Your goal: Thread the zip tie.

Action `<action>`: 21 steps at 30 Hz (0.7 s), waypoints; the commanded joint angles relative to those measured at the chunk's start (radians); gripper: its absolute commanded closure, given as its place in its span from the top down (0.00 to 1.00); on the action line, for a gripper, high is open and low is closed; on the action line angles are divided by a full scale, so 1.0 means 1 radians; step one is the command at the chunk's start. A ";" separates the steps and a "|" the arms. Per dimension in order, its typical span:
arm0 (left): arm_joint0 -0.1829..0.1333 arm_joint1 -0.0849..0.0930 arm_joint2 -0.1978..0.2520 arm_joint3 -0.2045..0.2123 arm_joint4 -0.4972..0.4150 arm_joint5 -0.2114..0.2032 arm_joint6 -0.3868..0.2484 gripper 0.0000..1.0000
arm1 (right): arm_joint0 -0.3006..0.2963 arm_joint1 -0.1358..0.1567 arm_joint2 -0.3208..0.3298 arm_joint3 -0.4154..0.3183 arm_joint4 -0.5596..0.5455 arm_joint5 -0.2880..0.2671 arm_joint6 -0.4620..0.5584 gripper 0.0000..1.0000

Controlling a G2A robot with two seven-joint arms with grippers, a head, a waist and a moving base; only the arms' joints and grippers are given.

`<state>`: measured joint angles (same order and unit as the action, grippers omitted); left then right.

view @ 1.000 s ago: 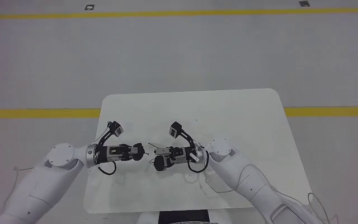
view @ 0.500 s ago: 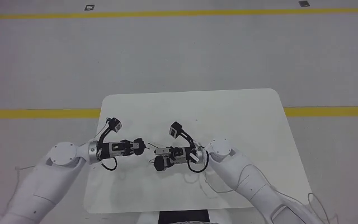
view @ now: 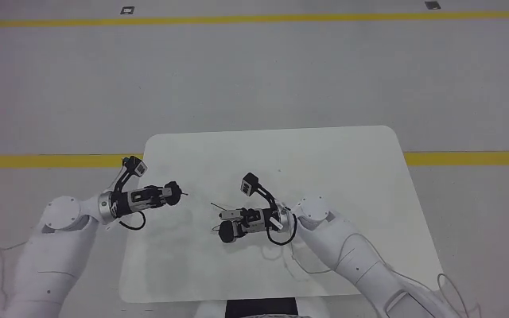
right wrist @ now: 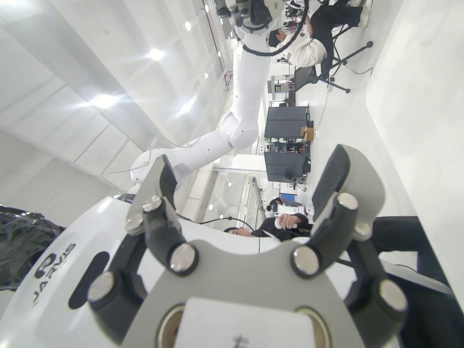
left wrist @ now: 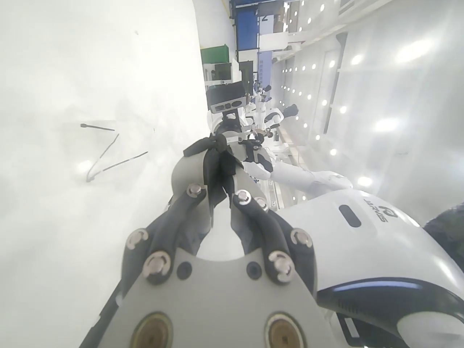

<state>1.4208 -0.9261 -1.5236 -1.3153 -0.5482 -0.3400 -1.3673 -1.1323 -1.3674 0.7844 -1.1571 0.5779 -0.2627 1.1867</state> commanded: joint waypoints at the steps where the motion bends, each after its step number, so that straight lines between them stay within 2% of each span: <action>1: 0.001 0.001 0.002 -0.001 0.000 0.000 0.004 0.00 | 0.000 0.000 0.000 0.000 0.000 0.000 0.000 1.00; 15: 0.001 0.001 0.002 -0.001 0.000 0.000 0.004 0.00 | 0.000 0.000 0.000 0.000 0.000 0.000 0.000 1.00; 16: 0.001 0.001 0.002 -0.001 0.000 0.000 0.004 0.00 | -0.001 0.000 0.000 -0.003 -0.014 0.003 -0.022 1.00; 18: 0.001 0.001 0.002 -0.001 0.000 0.000 0.004 0.00 | 0.010 0.004 -0.002 -0.041 -0.114 0.030 -0.105 1.00; 21: 0.001 0.001 0.002 -0.001 0.000 0.000 0.004 0.00 | 0.008 0.017 0.004 -0.129 -0.257 0.101 -0.207 1.00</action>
<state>1.4214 -0.9251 -1.5212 -1.3167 -0.5481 -0.3400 -1.3631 -1.1246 -1.3563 0.7831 -1.2542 0.4002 -0.1929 1.0303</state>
